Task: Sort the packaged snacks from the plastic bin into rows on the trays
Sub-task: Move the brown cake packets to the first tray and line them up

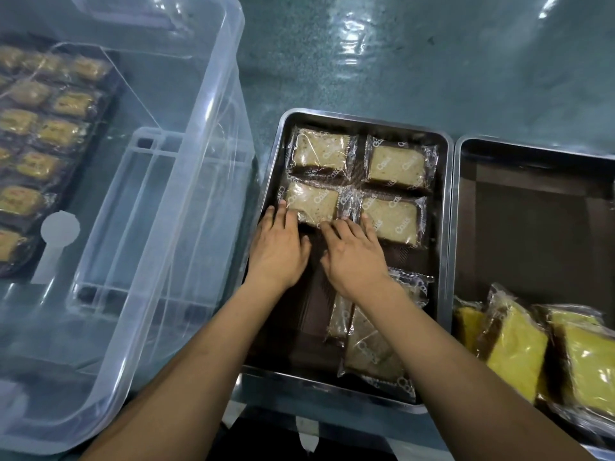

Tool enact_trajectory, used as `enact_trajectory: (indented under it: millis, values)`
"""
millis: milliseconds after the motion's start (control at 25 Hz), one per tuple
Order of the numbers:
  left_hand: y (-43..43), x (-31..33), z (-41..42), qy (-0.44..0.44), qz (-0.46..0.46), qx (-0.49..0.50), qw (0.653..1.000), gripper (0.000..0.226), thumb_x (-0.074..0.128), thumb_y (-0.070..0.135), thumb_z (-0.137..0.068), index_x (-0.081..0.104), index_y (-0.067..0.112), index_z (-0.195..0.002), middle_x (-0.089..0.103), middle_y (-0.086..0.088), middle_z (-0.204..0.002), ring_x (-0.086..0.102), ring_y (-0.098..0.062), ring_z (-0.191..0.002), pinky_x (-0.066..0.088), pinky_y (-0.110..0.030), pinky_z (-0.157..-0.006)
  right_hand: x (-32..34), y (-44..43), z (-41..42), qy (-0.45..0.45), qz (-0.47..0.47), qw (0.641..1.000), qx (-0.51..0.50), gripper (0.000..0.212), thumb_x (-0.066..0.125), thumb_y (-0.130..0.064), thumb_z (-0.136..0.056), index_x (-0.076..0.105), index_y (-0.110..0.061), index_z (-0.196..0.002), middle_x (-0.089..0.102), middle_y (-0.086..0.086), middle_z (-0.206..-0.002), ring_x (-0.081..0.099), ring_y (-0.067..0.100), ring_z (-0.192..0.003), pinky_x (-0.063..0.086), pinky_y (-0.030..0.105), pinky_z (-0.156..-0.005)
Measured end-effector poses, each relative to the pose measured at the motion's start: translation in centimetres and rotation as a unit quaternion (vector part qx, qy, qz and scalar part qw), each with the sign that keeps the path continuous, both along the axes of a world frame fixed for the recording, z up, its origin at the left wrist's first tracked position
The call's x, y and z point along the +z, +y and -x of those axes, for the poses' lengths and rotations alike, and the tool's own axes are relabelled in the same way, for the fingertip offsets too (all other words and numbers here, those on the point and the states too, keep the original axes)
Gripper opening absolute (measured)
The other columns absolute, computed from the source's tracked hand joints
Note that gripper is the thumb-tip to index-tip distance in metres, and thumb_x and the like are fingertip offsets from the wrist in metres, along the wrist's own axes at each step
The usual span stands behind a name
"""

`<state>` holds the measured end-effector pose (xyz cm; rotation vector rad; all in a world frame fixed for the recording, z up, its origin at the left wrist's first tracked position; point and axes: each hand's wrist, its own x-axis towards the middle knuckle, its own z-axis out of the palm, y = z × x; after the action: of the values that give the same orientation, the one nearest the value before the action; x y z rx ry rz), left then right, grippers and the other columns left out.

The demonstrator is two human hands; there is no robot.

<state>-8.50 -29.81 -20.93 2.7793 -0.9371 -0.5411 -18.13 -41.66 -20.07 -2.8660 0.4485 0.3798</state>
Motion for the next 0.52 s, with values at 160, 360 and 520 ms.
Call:
enact_trajectory:
  millis: [160, 360, 520]
  values:
    - [0.0, 0.1, -0.2, 0.01, 0.001, 0.001, 1.0, 0.062, 0.047, 0.032, -0.1, 0.029, 0.005, -0.152, 0.023, -0.02, -0.161, 0.018, -0.035, -0.15, 0.013, -0.042, -0.124, 0.3, -0.4, 0.1, -0.006, -0.011, 1.0, 0.004, 0.062, 0.043, -0.036, -0.098, 0.031, -0.015, -0.155, 0.044, 0.006, -0.149, 0.033, 0.028, -0.144, 0.004, 0.051, -0.124]
    - [1.4, 2.8, 3.0, -0.014, 0.062, -0.092, 0.994, 0.056, 0.048, 0.022, -0.098, 0.036, 0.009, -0.151, 0.033, -0.012, -0.158, 0.028, -0.03, -0.145, 0.017, -0.037, -0.123, 2.9, -2.1, 4.3, -0.067, -0.033, 0.996, -0.045, 0.054, 0.05, -0.024, -0.096, 0.042, -0.018, -0.149, 0.051, 0.004, -0.144, 0.042, 0.026, -0.138, 0.01, 0.046, -0.125]
    - [2.8, 5.1, 9.4, 0.025, 0.115, -0.214, 0.97, 0.055, 0.053, 0.016, -0.095, 0.041, 0.015, -0.149, 0.035, -0.005, -0.158, 0.029, -0.026, -0.146, 0.024, -0.038, -0.121, 4.7, -2.9, 10.0, -0.112, -0.035, 0.985, -0.129, 0.048, 0.049, -0.017, -0.095, 0.049, -0.015, -0.143, 0.056, 0.007, -0.138, 0.048, 0.027, -0.13, 0.023, 0.047, -0.122]
